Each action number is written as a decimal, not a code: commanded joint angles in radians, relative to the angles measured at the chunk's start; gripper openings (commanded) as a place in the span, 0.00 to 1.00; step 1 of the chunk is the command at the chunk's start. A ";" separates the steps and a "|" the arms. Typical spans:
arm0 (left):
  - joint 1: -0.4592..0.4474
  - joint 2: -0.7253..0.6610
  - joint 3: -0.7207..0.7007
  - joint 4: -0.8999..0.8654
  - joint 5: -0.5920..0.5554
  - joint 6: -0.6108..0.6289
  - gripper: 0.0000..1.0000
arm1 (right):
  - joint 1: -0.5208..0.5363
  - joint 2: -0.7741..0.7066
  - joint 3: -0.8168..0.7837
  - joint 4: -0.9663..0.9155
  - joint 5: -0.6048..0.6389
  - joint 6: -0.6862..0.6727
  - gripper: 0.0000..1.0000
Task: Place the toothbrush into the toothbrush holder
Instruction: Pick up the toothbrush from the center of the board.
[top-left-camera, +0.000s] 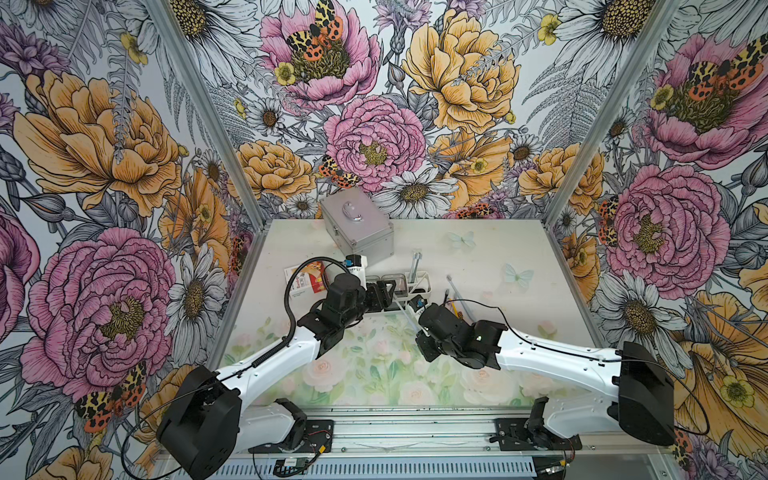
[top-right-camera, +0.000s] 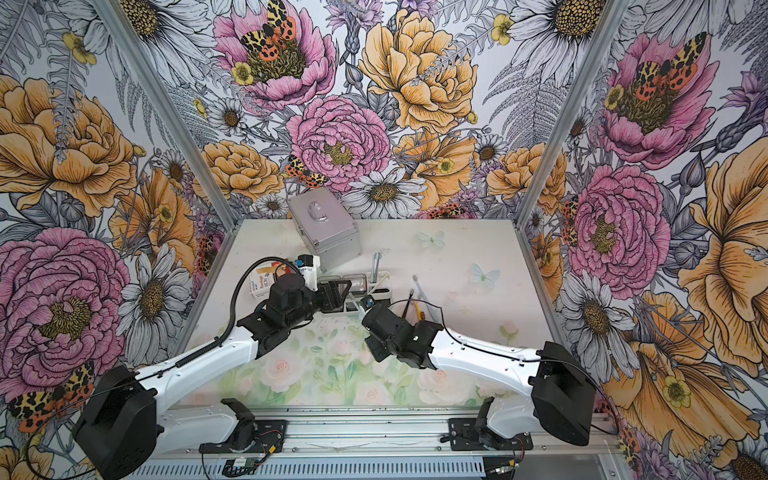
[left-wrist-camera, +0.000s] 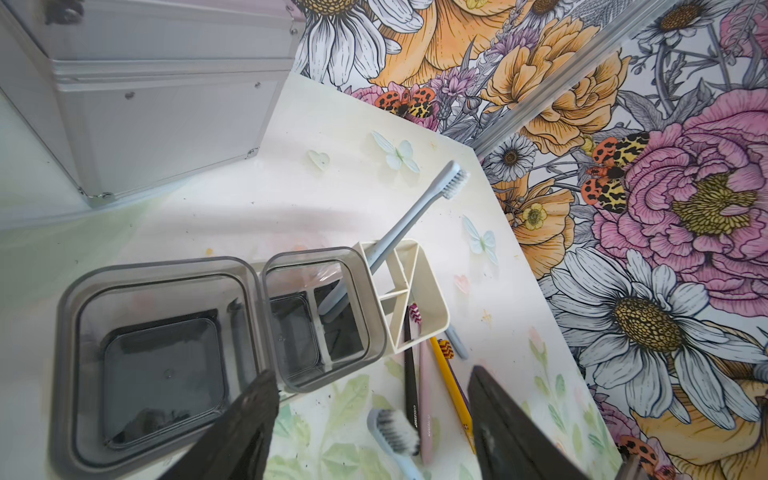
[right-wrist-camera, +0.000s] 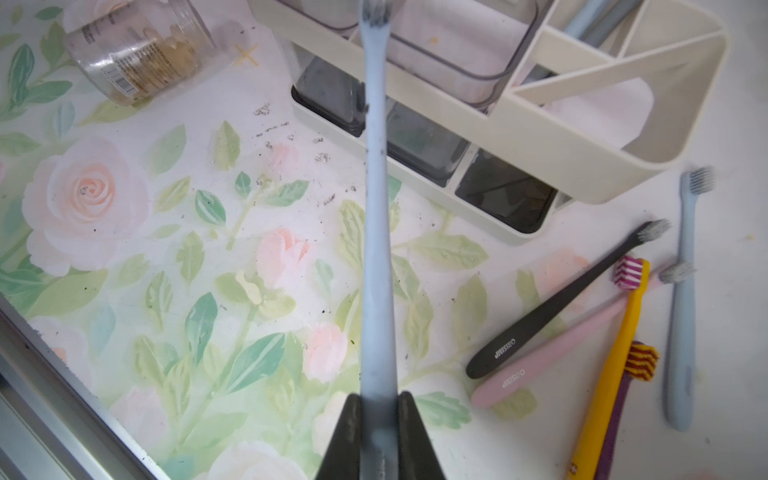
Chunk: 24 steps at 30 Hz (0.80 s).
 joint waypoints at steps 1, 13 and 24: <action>0.006 -0.012 0.034 0.020 0.084 -0.040 0.73 | 0.004 -0.027 0.003 0.006 0.053 0.005 0.04; -0.003 0.023 0.016 0.107 0.145 -0.094 0.70 | 0.007 -0.080 -0.003 0.013 0.076 -0.013 0.04; -0.042 0.102 0.041 0.187 0.181 -0.137 0.69 | 0.006 -0.093 -0.012 0.023 0.084 -0.024 0.04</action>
